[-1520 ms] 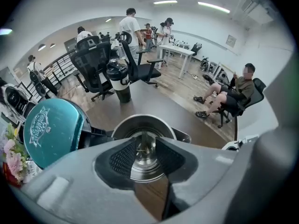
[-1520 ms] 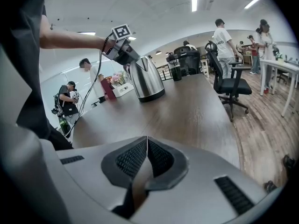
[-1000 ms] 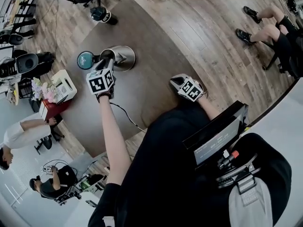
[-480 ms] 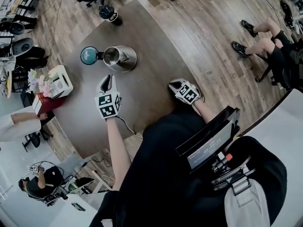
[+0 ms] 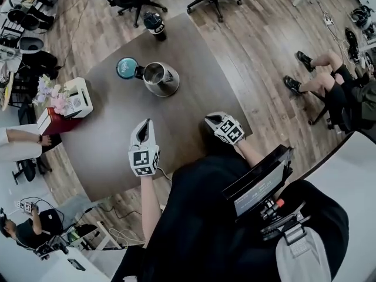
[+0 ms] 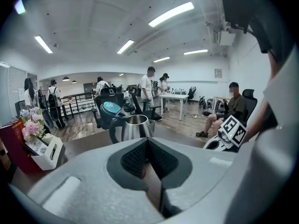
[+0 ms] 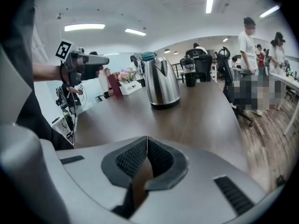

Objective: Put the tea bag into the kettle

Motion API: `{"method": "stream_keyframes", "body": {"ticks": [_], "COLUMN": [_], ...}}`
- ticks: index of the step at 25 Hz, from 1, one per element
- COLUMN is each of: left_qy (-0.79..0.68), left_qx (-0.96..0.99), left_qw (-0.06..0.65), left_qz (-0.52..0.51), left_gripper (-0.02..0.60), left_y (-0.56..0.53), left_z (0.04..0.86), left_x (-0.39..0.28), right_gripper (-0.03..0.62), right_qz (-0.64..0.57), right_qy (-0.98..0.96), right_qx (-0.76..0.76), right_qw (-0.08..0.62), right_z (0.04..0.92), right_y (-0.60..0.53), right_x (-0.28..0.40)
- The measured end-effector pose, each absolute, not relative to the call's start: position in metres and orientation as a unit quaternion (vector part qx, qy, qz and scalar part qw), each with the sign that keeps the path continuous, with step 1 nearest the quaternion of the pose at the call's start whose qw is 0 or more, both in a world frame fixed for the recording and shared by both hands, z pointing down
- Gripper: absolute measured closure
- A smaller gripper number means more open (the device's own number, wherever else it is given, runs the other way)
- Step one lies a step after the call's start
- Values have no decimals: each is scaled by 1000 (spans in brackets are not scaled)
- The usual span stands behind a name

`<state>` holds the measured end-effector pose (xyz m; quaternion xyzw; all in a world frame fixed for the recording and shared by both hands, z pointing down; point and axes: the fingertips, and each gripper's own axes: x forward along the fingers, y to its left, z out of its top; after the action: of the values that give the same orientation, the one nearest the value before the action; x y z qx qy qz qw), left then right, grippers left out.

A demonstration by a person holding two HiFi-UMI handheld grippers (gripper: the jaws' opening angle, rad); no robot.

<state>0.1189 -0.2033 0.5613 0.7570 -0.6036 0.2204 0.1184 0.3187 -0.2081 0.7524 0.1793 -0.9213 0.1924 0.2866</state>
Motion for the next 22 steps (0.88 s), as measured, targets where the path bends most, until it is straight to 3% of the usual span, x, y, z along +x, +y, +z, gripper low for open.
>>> {"method": "stream_keyframes", "body": {"ticks": [5,12,22], "left_qy": [-600,-554,-504], "left_qx": [768,804,841], "left_qw": [128,149,136], "left_qz": [182,158,141], "left_gripper": [575,577,577], "left_y": [-165,-123,-94], "left_z": [552,562,571], "left_x": [125,135,106], "right_gripper": [588,588,589], "right_qz": [138,149,130], "right_qy": [-958,-972,-977], "right_qx": [139,135,125], "right_qw": [211,122,113], "right_z": [666,582,553], "right_y": [-202,-177,-129], "right_x": [258,206,137]}}
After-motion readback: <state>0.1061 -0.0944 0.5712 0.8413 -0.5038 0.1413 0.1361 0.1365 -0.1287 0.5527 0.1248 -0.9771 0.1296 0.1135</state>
